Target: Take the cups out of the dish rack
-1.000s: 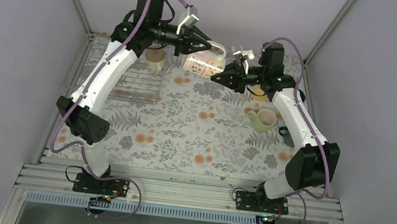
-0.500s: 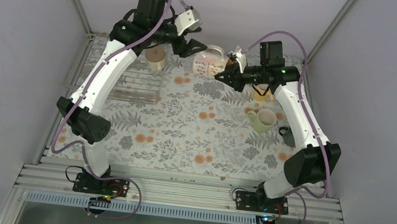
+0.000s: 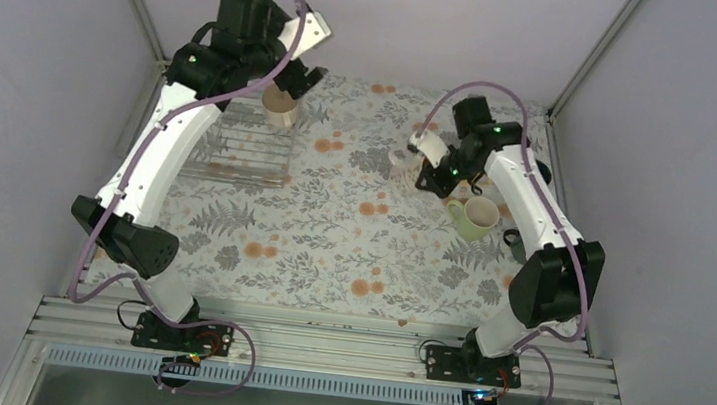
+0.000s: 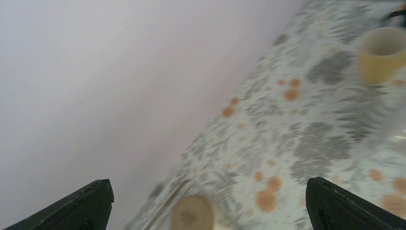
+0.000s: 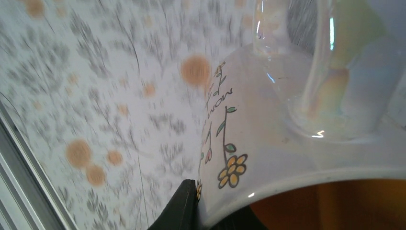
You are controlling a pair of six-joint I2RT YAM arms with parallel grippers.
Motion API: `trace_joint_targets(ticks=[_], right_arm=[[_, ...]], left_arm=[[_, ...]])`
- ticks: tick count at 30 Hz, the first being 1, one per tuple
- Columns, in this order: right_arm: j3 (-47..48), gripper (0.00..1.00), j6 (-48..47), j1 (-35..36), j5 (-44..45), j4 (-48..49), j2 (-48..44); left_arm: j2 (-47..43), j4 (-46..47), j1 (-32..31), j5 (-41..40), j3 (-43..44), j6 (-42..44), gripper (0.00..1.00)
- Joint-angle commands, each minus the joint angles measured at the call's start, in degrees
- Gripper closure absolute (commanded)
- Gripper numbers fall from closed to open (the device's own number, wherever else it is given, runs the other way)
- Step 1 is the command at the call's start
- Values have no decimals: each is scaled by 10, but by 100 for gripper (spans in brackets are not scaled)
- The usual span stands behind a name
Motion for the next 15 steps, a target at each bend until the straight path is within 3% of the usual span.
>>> trace_joint_targets(ticks=[1,5,15], right_arm=[[-75,96,-26,21,84,14,-5],[-98,96,-16,46,105,18,10],[-113,96,13,101,189,31,64]], left_arm=[[12,17,42,-126,8,-19,0],[42,-21,67,-147,26,-27,0],[12,76,71,-269,-134,21,0]])
